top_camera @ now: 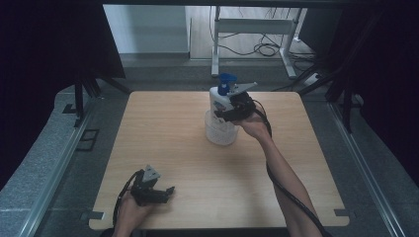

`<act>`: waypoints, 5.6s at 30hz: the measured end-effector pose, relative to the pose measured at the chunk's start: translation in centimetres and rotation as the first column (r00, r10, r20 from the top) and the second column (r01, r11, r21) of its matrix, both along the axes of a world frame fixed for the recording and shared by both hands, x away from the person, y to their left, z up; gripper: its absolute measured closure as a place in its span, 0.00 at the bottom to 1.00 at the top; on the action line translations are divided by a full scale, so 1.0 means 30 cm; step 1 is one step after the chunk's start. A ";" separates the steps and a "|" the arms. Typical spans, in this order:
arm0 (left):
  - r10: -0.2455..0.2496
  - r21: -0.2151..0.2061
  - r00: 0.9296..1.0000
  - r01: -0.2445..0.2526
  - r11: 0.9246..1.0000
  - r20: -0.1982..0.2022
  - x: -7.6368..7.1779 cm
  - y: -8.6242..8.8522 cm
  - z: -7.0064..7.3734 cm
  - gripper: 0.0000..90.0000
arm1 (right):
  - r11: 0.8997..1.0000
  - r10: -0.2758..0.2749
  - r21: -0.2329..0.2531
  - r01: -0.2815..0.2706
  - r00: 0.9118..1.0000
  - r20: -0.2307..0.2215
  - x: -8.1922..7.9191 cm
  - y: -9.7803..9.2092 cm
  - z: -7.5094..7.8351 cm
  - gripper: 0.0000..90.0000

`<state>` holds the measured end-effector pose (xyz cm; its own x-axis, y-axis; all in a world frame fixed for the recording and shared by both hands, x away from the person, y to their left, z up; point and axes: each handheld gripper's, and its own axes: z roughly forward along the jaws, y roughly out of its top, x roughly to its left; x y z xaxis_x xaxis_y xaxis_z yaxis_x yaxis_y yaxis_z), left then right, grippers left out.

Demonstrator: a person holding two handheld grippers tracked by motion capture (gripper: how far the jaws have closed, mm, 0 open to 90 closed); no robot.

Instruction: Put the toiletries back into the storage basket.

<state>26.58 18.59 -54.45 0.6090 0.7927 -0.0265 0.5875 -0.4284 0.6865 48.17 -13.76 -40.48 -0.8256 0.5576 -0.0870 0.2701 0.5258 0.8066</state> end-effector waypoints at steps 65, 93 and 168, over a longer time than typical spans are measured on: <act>0.007 -0.005 1.000 -0.007 1.000 0.001 0.003 -0.005 -0.001 0.13 | 0.997 -0.019 0.069 0.021 0.999 -0.027 -0.012 -0.034 -0.063 0.26; 0.007 -0.007 1.000 -0.007 1.000 0.000 0.003 -0.005 -0.001 0.13 | 0.996 -0.030 0.077 0.032 0.999 -0.028 -0.093 -0.086 -0.032 0.15; 0.016 -0.008 1.000 -0.016 1.000 -0.002 0.001 -0.007 -0.001 0.13 | 0.997 -0.068 0.025 0.069 0.997 -0.039 -0.431 -0.303 -0.133 0.04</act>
<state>26.62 18.37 -54.47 0.5960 0.8023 -0.0340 0.5956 -0.4133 0.6888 35.24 -22.86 -44.45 -0.7878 0.6146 -0.0405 0.3356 0.4835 0.8084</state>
